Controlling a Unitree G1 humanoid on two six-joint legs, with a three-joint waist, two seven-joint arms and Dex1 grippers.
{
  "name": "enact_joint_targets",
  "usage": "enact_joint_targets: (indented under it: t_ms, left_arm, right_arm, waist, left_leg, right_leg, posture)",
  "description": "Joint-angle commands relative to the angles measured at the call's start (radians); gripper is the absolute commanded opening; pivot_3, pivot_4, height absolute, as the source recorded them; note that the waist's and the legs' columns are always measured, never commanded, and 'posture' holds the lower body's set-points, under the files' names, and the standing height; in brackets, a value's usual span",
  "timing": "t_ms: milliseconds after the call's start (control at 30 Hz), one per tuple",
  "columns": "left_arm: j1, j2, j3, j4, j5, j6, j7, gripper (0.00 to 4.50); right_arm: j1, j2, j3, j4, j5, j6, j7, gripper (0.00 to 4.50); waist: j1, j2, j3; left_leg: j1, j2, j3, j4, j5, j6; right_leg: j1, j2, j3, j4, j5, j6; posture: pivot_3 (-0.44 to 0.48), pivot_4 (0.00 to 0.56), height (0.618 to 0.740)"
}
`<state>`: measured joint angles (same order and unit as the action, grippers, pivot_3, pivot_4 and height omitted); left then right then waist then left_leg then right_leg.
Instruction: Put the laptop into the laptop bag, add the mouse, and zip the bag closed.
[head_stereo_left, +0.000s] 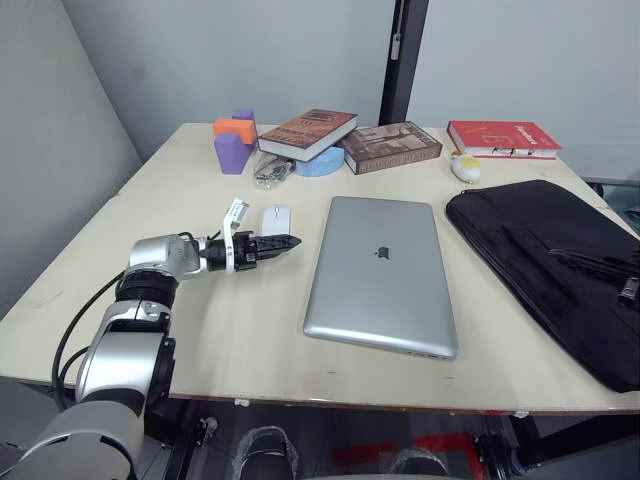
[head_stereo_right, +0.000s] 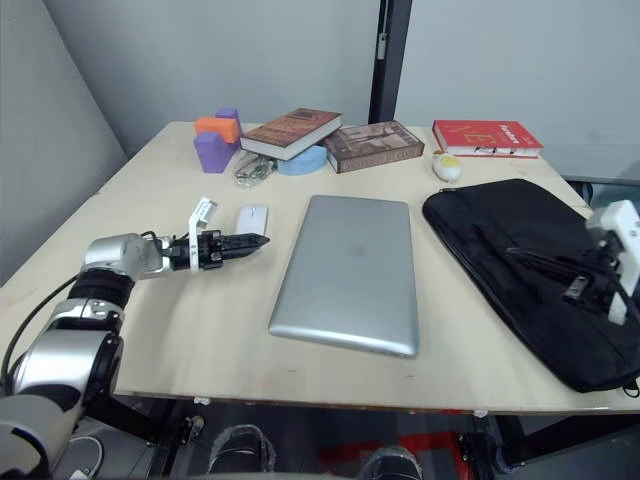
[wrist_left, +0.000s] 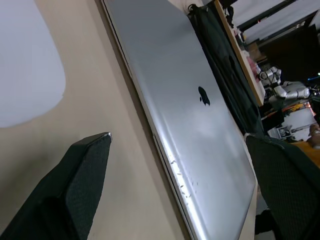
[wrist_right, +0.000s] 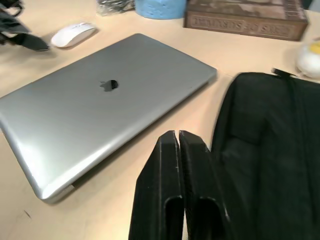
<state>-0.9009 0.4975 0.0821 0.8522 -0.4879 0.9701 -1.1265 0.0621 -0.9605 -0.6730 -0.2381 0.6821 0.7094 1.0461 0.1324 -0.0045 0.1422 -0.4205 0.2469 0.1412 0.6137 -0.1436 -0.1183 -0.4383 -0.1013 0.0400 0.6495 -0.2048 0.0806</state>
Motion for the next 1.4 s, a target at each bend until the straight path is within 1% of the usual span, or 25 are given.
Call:
enact_joint_targets:
  t_ms: [33,167,267,333,433,567,700,800,933,967,1033,1067,1200,1333,1400]
  left_arm:
    - [-0.068,-0.037,0.036,0.108,0.019,-0.041,0.038,4.50]
    - [-0.113,-0.068,0.034,0.190,0.053,-0.075,0.055,4.50]
    - [-0.143,-0.099,0.032,0.253,0.084,-0.102,0.092,4.50]
    - [-0.155,-0.113,0.033,0.281,0.103,-0.117,0.110,4.50]
    - [-0.175,-0.157,0.040,0.307,0.114,-0.125,0.134,4.50]
    - [-0.182,-0.191,0.046,0.328,0.133,-0.139,0.136,4.50]
    - [-0.186,-0.219,0.051,0.345,0.146,-0.150,0.147,4.50]
    - [-0.185,-0.233,0.043,0.343,0.156,-0.134,0.126,4.50]
    - [-0.160,-0.251,0.004,0.316,0.180,-0.091,0.066,4.50]
    - [-0.138,-0.255,-0.031,0.294,0.196,-0.079,0.028,4.50]
    - [-0.107,-0.261,-0.066,0.263,0.207,-0.049,-0.015,4.50]
    - [-0.098,-0.262,-0.066,0.251,0.203,-0.032,-0.023,4.50]
    - [-0.086,-0.262,-0.004,0.205,0.143,0.054,-0.009,4.50]
    - [-0.067,-0.258,0.010,0.115,0.093,0.130,-0.038,4.50]
    - [-0.057,-0.261,0.004,0.069,0.083,0.149,-0.032,4.50]
  right_arm:
    - [-0.055,0.025,0.085,-0.024,-0.020,-0.021,-0.063,0.02]
    - [-0.119,0.047,0.205,-0.006,-0.078,-0.031,-0.130,0.02]
    - [-0.207,0.088,0.377,0.067,-0.204,-0.053,-0.224,0.02]
    - [-0.244,0.112,0.443,0.104,-0.256,-0.070,-0.255,0.02]
    - [-0.336,0.186,0.590,0.238,-0.402,-0.159,-0.333,0.02]
    - [-0.426,0.244,0.681,0.362,-0.500,-0.195,-0.385,0.02]
    - [-0.493,0.308,0.736,0.433,-0.539,-0.205,-0.387,0.02]
    - [-0.517,0.333,0.745,0.456,-0.550,-0.219,-0.372,0.02]
    - [-0.528,0.345,0.743,0.464,-0.557,-0.227,-0.352,0.02]
    - [-0.530,0.348,0.742,0.459,-0.550,-0.229,-0.339,0.02]
    - [-0.530,0.355,0.738,0.447,-0.540,-0.237,-0.319,0.02]
    - [-0.530,0.360,0.734,0.435,-0.533,-0.229,-0.312,0.02]
    - [-0.508,0.372,0.731,0.374,-0.505,-0.185,-0.280,0.02]
    - [-0.489,0.377,0.722,0.337,-0.499,-0.169,-0.265,0.02]
    - [-0.488,0.376,0.717,0.333,-0.499,-0.162,-0.261,0.02]
  waist:
    - [0.000,0.000,0.000]
    - [0.001,0.000,0.000]
    - [-0.001,0.000,0.000]
    - [0.001,0.001,0.000]
    - [0.002,0.002,-0.001]
    - [0.006,0.003,-0.002]
    - [0.005,0.003,-0.002]
    - [0.002,0.003,-0.002]
    - [-0.006,0.003,-0.002]
    - [-0.009,0.003,-0.002]
    - [-0.013,0.003,-0.003]
    - [-0.014,0.003,-0.003]
    - [-0.020,0.003,-0.003]
    - [-0.025,0.004,-0.003]
    - [-0.027,0.004,-0.003]
  left_leg:
    - [0.000,0.000,0.000,0.000,0.000,0.000]
    - [0.000,-0.001,-0.001,0.000,0.000,0.000]
    - [0.000,-0.001,-0.002,0.000,0.000,0.000]
    - [0.002,-0.001,-0.002,0.000,0.000,-0.001]
    - [0.001,-0.001,-0.004,0.000,0.000,-0.001]
    - [0.000,-0.004,-0.005,0.000,0.000,-0.001]
    - [0.000,-0.005,-0.006,0.000,0.000,0.000]
    - [0.001,-0.005,-0.007,0.000,0.000,0.000]
    - [0.005,-0.005,-0.008,0.000,0.000,-0.001]
    - [0.005,-0.005,-0.008,0.000,0.000,-0.001]
    - [0.006,-0.005,-0.008,-0.002,0.000,-0.001]
    - [0.006,-0.005,-0.008,-0.003,0.000,-0.001]
    - [0.005,-0.005,-0.008,-0.007,0.000,-0.001]
    - [0.005,-0.005,-0.008,-0.015,0.000,-0.001]
    - [0.005,-0.005,-0.008,-0.018,0.000,-0.001]
  right_leg:
    - [0.000,0.000,0.000,0.000,0.000,0.000]
    - [0.000,0.000,-0.001,-0.001,0.000,0.000]
    - [0.002,0.000,-0.002,-0.001,0.000,0.000]
    - [0.004,-0.001,-0.002,-0.001,0.000,0.000]
    - [0.005,-0.001,-0.003,-0.001,0.000,0.000]
    - [0.005,-0.004,-0.004,-0.001,0.000,0.000]
    - [0.006,-0.005,-0.006,-0.002,0.000,0.000]
    - [0.008,-0.005,-0.007,-0.002,0.000,0.000]
    - [0.012,-0.005,-0.008,-0.003,0.000,0.000]
    - [0.012,-0.005,-0.008,-0.003,0.000,0.000]
    - [0.013,-0.005,-0.008,-0.004,0.000,0.000]
    - [0.013,-0.005,-0.008,-0.005,0.000,0.000]
    - [0.014,-0.005,-0.010,-0.011,0.000,0.000]
    - [0.014,-0.005,-0.012,-0.017,0.000,0.000]
    - [0.014,-0.005,-0.013,-0.019,0.000,0.000]
  posture:
    - [0.000,0.150,0.725]
    - [0.000,0.150,0.725]
    - [0.000,0.150,0.725]
    - [0.000,0.150,0.725]
    - [0.000,0.150,0.725]
    - [0.000,0.150,0.725]
    - [0.000,0.150,0.725]
    - [0.000,0.150,0.725]
    - [0.000,0.150,0.725]
    - [0.000,0.150,0.725]
    - [0.000,0.150,0.725]
    - [0.000,0.150,0.725]
    - [0.000,0.150,0.725]
    - [0.000,0.150,0.725]
    - [0.000,0.150,0.725]
